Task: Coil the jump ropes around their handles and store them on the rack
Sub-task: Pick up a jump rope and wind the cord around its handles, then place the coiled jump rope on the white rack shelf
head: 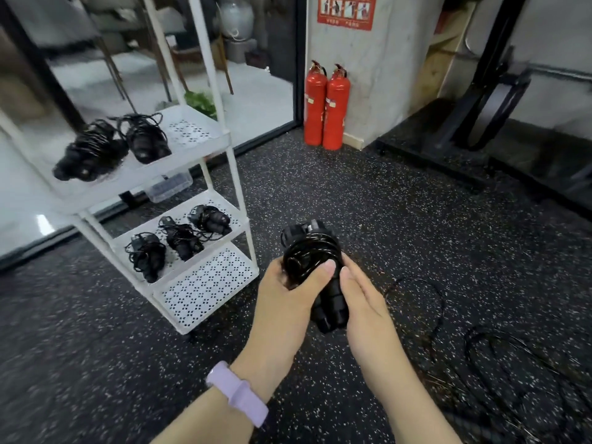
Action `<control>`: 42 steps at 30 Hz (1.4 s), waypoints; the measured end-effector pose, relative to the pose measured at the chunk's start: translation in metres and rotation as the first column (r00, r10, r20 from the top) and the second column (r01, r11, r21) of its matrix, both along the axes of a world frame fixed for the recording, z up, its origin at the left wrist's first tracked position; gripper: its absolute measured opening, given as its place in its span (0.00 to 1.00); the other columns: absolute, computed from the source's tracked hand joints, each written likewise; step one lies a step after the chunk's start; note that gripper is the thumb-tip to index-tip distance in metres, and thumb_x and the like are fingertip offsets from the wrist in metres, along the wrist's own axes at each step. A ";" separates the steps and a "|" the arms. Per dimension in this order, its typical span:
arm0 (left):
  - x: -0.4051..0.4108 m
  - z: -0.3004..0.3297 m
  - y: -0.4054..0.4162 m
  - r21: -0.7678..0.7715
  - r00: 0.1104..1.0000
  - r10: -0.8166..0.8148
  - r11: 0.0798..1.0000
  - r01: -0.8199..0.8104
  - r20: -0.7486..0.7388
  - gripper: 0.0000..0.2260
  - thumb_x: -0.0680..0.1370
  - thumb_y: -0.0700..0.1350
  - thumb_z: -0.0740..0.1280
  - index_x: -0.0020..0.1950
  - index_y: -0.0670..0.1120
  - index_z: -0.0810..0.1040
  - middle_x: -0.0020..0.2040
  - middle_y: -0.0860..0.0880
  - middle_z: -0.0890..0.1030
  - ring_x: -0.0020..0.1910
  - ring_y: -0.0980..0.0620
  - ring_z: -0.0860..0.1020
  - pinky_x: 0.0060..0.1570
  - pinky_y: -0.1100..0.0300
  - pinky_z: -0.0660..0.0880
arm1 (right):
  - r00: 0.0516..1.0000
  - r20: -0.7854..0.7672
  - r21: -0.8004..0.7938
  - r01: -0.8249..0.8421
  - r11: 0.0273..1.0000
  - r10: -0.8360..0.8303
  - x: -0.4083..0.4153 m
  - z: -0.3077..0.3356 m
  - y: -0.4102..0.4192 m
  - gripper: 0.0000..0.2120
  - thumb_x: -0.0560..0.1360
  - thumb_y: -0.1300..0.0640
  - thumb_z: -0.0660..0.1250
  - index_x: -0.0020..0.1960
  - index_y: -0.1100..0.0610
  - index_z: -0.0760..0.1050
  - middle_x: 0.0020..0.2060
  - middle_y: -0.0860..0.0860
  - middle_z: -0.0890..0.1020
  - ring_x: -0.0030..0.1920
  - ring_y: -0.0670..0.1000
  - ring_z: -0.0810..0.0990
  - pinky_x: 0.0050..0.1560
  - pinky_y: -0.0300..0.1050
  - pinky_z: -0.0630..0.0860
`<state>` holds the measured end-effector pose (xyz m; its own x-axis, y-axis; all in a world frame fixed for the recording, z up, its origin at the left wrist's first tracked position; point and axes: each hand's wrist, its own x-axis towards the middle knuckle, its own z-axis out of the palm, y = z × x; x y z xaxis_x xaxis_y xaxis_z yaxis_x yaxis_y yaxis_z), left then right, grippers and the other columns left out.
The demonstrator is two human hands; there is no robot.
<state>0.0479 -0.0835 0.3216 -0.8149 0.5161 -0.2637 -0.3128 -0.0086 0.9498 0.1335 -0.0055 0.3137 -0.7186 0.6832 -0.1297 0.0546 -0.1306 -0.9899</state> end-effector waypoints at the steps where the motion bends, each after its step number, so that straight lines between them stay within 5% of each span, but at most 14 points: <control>1: -0.008 0.000 -0.007 0.005 1.000 0.029 1.000 -0.029 0.002 0.24 0.70 0.52 0.80 0.63 0.50 0.79 0.54 0.53 0.87 0.53 0.55 0.85 0.52 0.58 0.81 | 1.000 0.004 0.003 -0.023 1.000 0.023 -0.011 -0.001 -0.007 0.12 0.83 0.40 0.61 0.61 0.25 0.76 0.65 0.33 0.80 0.66 0.36 0.77 0.73 0.48 0.71; 6: -0.052 -0.001 -0.046 0.009 0.982 0.183 0.983 -0.184 0.041 0.30 0.63 0.57 0.81 0.62 0.51 0.80 0.53 0.53 0.87 0.51 0.53 0.86 0.53 0.54 0.82 | 0.991 0.073 0.042 -0.118 0.992 0.115 -0.062 -0.002 -0.040 0.09 0.80 0.35 0.63 0.55 0.19 0.74 0.61 0.26 0.78 0.66 0.32 0.74 0.68 0.41 0.70; 11: -0.084 -0.002 -0.079 0.022 0.947 0.320 0.947 -0.320 -0.006 0.23 0.69 0.52 0.82 0.60 0.52 0.80 0.51 0.53 0.87 0.50 0.54 0.86 0.50 0.57 0.82 | 0.976 0.102 0.104 -0.202 0.974 0.192 -0.100 0.001 -0.074 0.13 0.81 0.42 0.65 0.64 0.29 0.72 0.61 0.26 0.76 0.63 0.29 0.74 0.68 0.40 0.71; 15: -0.101 0.011 -0.092 0.089 0.915 0.383 0.923 -0.375 -0.123 0.14 0.75 0.51 0.77 0.59 0.55 0.81 0.52 0.56 0.87 0.51 0.58 0.85 0.48 0.64 0.81 | 0.969 0.099 0.156 -0.241 0.958 0.227 -0.126 0.014 -0.091 0.26 0.78 0.37 0.62 0.76 0.35 0.67 0.67 0.30 0.73 0.69 0.35 0.71 0.68 0.39 0.66; 18: -0.117 0.033 -0.101 0.126 0.880 0.418 0.908 -0.399 -0.227 0.10 0.80 0.50 0.71 0.61 0.54 0.81 0.54 0.58 0.86 0.54 0.60 0.84 0.55 0.61 0.79 | 0.957 0.042 0.196 -0.289 0.937 0.287 -0.148 0.033 -0.098 0.30 0.74 0.31 0.58 0.76 0.31 0.64 0.65 0.24 0.71 0.67 0.31 0.70 0.68 0.37 0.67; 22: -0.137 0.059 -0.107 0.161 0.877 0.436 0.898 -0.410 -0.200 0.10 0.83 0.51 0.67 0.63 0.56 0.80 0.55 0.58 0.85 0.55 0.59 0.84 0.59 0.52 0.80 | 0.931 -0.040 0.231 -0.346 0.910 0.364 -0.180 0.057 -0.102 0.18 0.82 0.39 0.60 0.70 0.25 0.64 0.57 0.16 0.72 0.60 0.22 0.71 0.55 0.21 0.70; 27: -0.174 0.091 -0.102 0.088 0.894 0.374 0.927 -0.364 -0.246 0.09 0.84 0.48 0.63 0.63 0.55 0.77 0.56 0.54 0.85 0.56 0.52 0.84 0.60 0.43 0.80 | 0.924 -0.127 0.154 -0.340 0.928 0.360 -0.222 0.082 -0.088 0.15 0.85 0.48 0.62 0.67 0.30 0.71 0.57 0.31 0.83 0.58 0.38 0.83 0.52 0.41 0.83; 30: -0.206 0.112 -0.094 0.075 0.897 0.342 0.939 -0.334 -0.280 0.09 0.84 0.47 0.66 0.63 0.50 0.77 0.53 0.48 0.86 0.46 0.42 0.86 0.45 0.46 0.85 | 0.935 -0.116 0.149 -0.318 0.936 0.336 -0.247 0.097 -0.074 0.19 0.84 0.44 0.62 0.75 0.40 0.70 0.64 0.42 0.82 0.61 0.43 0.83 0.61 0.51 0.82; 32: -0.226 0.124 -0.088 0.047 0.899 0.319 0.946 -0.320 -0.302 0.09 0.83 0.48 0.68 0.62 0.48 0.78 0.50 0.47 0.87 0.43 0.45 0.87 0.39 0.52 0.85 | 0.932 -0.113 0.147 -0.328 0.933 0.345 -0.264 0.110 -0.063 0.19 0.84 0.43 0.63 0.74 0.42 0.72 0.61 0.48 0.84 0.52 0.47 0.86 0.47 0.50 0.84; 34: -0.245 0.132 -0.080 0.040 0.911 0.304 0.951 -0.306 -0.279 0.11 0.82 0.46 0.69 0.62 0.45 0.78 0.50 0.44 0.87 0.49 0.45 0.86 0.52 0.44 0.83 | 0.940 -0.127 0.147 -0.299 0.943 0.318 -0.279 0.122 -0.053 0.13 0.84 0.46 0.63 0.67 0.43 0.76 0.49 0.49 0.87 0.39 0.49 0.87 0.32 0.45 0.80; 36: -0.264 0.135 -0.070 0.024 0.922 0.288 0.956 -0.292 -0.257 0.12 0.81 0.44 0.70 0.62 0.42 0.77 0.51 0.41 0.86 0.52 0.42 0.85 0.58 0.40 0.80 | 0.954 -0.125 0.159 -0.251 0.955 0.271 -0.293 0.129 -0.044 0.10 0.84 0.47 0.64 0.63 0.47 0.79 0.44 0.49 0.88 0.37 0.52 0.87 0.31 0.48 0.81; 39: -0.289 0.132 -0.060 -0.084 0.916 0.205 0.965 -0.247 -0.344 0.11 0.80 0.45 0.71 0.59 0.41 0.79 0.43 0.45 0.85 0.43 0.50 0.85 0.50 0.45 0.82 | 0.963 -0.071 0.188 -0.241 0.952 0.258 -0.314 0.129 -0.029 0.08 0.84 0.48 0.65 0.58 0.48 0.81 0.45 0.52 0.87 0.38 0.57 0.88 0.39 0.60 0.85; 40: -0.297 0.132 -0.057 -0.118 0.909 0.174 0.965 -0.234 -0.379 0.11 0.79 0.46 0.72 0.58 0.42 0.79 0.41 0.47 0.83 0.39 0.52 0.83 0.45 0.48 0.81 | 0.964 -0.057 0.200 -0.244 0.949 0.260 -0.321 0.127 -0.024 0.08 0.84 0.48 0.65 0.57 0.48 0.81 0.46 0.53 0.87 0.37 0.57 0.88 0.38 0.59 0.85; 42: -0.313 0.127 -0.050 -0.266 0.874 0.081 0.936 -0.233 -0.479 0.14 0.76 0.53 0.74 0.56 0.48 0.78 0.44 0.52 0.83 0.44 0.53 0.80 0.53 0.47 0.78 | 0.969 -0.041 0.215 -0.228 0.950 0.242 -0.335 0.124 -0.013 0.09 0.84 0.49 0.65 0.61 0.49 0.80 0.50 0.52 0.85 0.38 0.55 0.88 0.34 0.51 0.83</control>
